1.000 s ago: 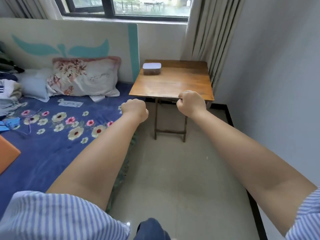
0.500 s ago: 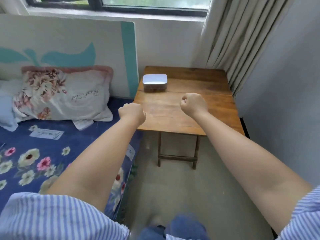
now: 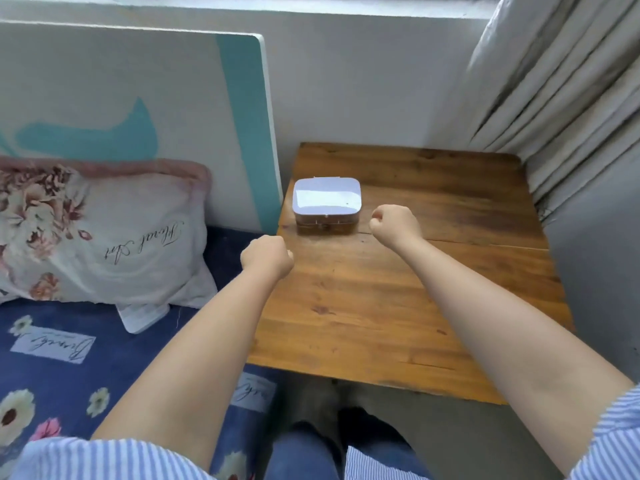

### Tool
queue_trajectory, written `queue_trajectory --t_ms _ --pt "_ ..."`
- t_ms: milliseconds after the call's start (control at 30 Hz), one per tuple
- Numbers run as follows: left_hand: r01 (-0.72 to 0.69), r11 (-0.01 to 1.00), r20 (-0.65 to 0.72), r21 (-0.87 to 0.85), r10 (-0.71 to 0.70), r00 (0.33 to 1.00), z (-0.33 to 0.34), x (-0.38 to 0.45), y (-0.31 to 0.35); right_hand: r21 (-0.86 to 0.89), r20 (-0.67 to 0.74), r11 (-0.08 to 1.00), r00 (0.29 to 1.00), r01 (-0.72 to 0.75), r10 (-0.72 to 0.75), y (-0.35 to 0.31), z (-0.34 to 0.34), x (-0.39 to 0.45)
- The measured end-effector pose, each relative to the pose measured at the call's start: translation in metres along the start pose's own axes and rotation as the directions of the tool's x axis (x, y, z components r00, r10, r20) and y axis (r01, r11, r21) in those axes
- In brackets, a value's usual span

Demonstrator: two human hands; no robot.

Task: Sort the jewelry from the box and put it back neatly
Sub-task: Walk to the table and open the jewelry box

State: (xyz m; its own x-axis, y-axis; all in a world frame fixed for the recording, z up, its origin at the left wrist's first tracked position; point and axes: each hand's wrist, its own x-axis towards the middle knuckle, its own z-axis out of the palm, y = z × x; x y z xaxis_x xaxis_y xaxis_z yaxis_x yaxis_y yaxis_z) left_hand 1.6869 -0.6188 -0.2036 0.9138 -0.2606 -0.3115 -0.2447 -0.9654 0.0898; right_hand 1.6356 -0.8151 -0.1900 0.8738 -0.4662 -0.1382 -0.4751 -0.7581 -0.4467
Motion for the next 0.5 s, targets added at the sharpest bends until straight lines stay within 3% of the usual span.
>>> queue_trajectory --t_ms 300,500 --pt "-0.007 0.982 0.123 -0.186 0.030 0.992 0.031 0.159 -0.004 0.144 0.186 0.966 0.965 -0.214 0.186 -0.001 0.082 0.127" --pt "-0.057 0.806 0.185 -0.590 0.204 0.961 0.059 0.229 0.009 0.356 0.216 0.856 0.924 -0.374 0.314 0.008 0.129 0.165"
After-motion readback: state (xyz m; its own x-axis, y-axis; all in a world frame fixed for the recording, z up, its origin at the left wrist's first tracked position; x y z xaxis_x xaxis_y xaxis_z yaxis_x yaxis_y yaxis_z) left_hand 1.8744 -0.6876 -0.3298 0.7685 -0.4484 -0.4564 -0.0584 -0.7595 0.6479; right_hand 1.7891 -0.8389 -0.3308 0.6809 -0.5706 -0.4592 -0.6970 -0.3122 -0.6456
